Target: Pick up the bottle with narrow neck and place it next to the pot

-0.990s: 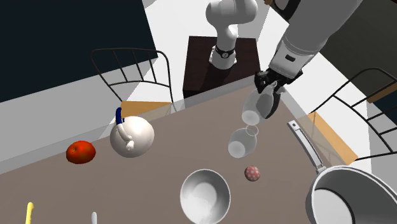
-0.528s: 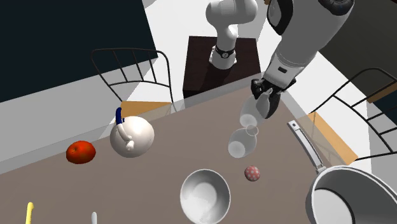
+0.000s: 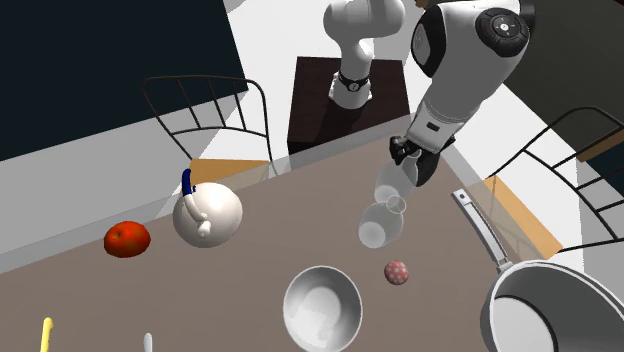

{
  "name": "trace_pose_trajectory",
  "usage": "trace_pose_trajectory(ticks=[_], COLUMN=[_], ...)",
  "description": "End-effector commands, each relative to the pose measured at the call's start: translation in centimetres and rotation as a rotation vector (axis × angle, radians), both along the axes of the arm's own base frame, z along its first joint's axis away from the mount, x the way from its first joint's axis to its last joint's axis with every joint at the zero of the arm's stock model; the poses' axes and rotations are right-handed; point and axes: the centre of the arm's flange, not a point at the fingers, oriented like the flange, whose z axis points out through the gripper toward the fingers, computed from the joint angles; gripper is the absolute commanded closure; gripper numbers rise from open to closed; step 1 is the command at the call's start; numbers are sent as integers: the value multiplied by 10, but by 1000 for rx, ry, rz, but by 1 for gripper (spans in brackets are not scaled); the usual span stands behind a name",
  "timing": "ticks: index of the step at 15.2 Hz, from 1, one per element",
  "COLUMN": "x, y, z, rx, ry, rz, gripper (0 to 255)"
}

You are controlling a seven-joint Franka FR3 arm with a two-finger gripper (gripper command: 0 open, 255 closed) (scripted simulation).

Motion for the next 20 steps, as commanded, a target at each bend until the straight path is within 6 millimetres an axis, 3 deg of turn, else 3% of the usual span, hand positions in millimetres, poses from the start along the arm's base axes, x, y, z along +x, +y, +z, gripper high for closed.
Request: trace_pose_trajectory(ticks=[1,7,8,13,17,20], x=[0,0,0,0,3,3], y=[0,0,-1,-1,0,0], z=[-3,-3,-3,-3,47,47], rx=[0,0,0,0,0,0], ry=[-1,-1,-1,-1,-1,-1], rz=[0,0,0,0,0,0], gripper=[255,255,0,0,0,0])
